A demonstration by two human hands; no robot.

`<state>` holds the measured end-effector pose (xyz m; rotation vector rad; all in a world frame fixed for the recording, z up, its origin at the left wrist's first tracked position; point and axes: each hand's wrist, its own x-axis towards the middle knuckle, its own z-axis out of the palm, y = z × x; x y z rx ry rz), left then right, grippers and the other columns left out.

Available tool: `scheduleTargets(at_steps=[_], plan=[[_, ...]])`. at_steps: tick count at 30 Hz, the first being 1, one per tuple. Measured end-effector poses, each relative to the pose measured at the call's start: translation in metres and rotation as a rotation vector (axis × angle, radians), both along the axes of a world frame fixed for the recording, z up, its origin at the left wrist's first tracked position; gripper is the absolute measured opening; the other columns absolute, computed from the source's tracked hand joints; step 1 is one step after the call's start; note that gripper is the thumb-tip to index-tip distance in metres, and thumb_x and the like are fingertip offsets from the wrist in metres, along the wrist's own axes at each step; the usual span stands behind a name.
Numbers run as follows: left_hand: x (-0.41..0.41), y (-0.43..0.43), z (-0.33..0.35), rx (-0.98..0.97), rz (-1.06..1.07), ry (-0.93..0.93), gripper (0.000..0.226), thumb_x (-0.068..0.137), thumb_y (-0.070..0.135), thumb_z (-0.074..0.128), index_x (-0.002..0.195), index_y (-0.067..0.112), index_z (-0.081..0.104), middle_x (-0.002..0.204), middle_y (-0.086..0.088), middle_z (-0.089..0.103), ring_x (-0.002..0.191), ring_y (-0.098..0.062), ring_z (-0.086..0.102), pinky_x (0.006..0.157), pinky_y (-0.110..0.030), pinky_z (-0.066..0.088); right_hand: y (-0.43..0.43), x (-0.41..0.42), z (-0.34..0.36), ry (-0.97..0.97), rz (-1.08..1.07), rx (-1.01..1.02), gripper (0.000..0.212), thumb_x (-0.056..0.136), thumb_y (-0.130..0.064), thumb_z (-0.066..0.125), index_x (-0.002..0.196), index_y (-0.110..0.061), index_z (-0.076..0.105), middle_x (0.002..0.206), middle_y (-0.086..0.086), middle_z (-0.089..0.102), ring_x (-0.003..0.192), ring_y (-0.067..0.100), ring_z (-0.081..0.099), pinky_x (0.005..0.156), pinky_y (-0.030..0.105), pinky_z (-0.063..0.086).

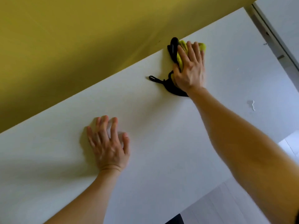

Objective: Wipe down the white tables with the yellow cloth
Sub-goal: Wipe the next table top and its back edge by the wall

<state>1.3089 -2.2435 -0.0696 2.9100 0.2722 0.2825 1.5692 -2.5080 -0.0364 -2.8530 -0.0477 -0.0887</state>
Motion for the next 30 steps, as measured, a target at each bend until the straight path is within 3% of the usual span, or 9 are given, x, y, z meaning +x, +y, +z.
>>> scheduleTargets(at_steps=[2,5,9,11,15,18,22,25,30], plan=[[-0.002,0.0,0.001,0.006,-0.001,-0.001,0.058,0.104,0.037,0.056,0.154,0.009,0.056,0.163,-0.021,0.046,0.16,-0.044,0.033,0.127,-0.071,0.022,0.036,-0.029,0.001,0.005,-0.013,0.031,0.076,0.096,-0.054,0.053,0.166,-0.024,0.044,0.178,0.011,0.026,0.168,0.036,0.012,0.136,0.054,0.004],[-0.002,0.0,0.003,0.019,0.001,-0.011,0.057,0.106,0.041,0.05,0.153,0.01,0.057,0.162,-0.019,0.048,0.158,-0.043,0.035,0.126,-0.07,0.024,0.091,-0.097,-0.001,-0.01,0.353,0.049,0.08,0.092,-0.051,0.065,0.164,-0.02,0.048,0.175,0.013,0.033,0.166,0.039,0.018,0.134,0.06,0.009],[-0.003,0.001,0.003,0.042,-0.004,-0.031,0.056,0.105,0.04,0.051,0.153,0.011,0.057,0.16,-0.019,0.05,0.157,-0.042,0.038,0.126,-0.069,0.026,0.078,-0.112,0.001,0.026,0.713,-0.04,0.078,0.097,-0.042,0.057,0.169,-0.02,0.036,0.179,0.011,0.023,0.168,0.034,0.012,0.135,0.057,0.011],[-0.002,0.002,0.001,0.054,-0.005,-0.045,0.056,0.104,0.037,0.055,0.153,0.011,0.056,0.16,-0.02,0.05,0.157,-0.043,0.038,0.126,-0.069,0.025,0.033,-0.089,-0.001,0.015,0.647,-0.064,0.076,0.098,-0.036,0.056,0.17,-0.021,0.035,0.179,0.009,0.025,0.168,0.032,0.014,0.136,0.055,0.012],[-0.002,0.0,0.0,0.038,-0.006,-0.037,0.055,0.104,0.036,0.056,0.154,0.012,0.055,0.162,-0.019,0.047,0.159,-0.043,0.035,0.127,-0.069,0.023,-0.067,-0.054,0.002,0.003,0.067,-0.031,0.076,0.095,-0.035,0.058,0.168,-0.025,0.04,0.178,0.009,0.028,0.167,0.034,0.016,0.136,0.055,0.01],[-0.002,0.001,-0.003,0.039,-0.001,-0.045,0.055,0.104,0.036,0.055,0.153,0.012,0.055,0.162,-0.019,0.048,0.159,-0.042,0.035,0.128,-0.069,0.022,-0.023,-0.077,0.001,0.018,-0.121,0.053,0.082,0.088,-0.042,0.053,0.167,-0.022,0.042,0.179,0.011,0.026,0.167,0.036,0.013,0.136,0.057,0.007],[-0.001,0.002,-0.002,0.049,-0.007,-0.052,0.055,0.102,0.035,0.056,0.152,0.012,0.056,0.161,-0.019,0.048,0.157,-0.043,0.038,0.127,-0.068,0.023,0.075,-0.179,0.005,0.008,0.304,0.084,0.075,0.098,-0.043,0.062,0.166,-0.018,0.043,0.178,0.01,0.026,0.168,0.033,0.013,0.134,0.058,0.012],[-0.002,0.0,-0.002,0.032,-0.001,-0.056,0.054,0.104,0.035,0.054,0.153,0.013,0.055,0.162,-0.018,0.047,0.157,-0.042,0.037,0.128,-0.067,0.022,0.053,-0.185,0.0,-0.009,0.53,0.065,0.071,0.097,-0.033,0.065,0.164,-0.016,0.048,0.175,0.011,0.033,0.167,0.034,0.019,0.133,0.058,0.018],[0.0,-0.002,-0.003,0.024,0.002,-0.065,0.053,0.106,0.037,0.051,0.153,0.014,0.055,0.163,-0.017,0.046,0.159,-0.041,0.035,0.129,-0.067,0.02,-0.065,-0.127,-0.007,-0.057,0.113,0.014,0.072,0.095,-0.024,0.068,0.164,-0.019,0.048,0.173,0.013,0.037,0.165,0.039,0.024,0.132,0.062,0.017]])
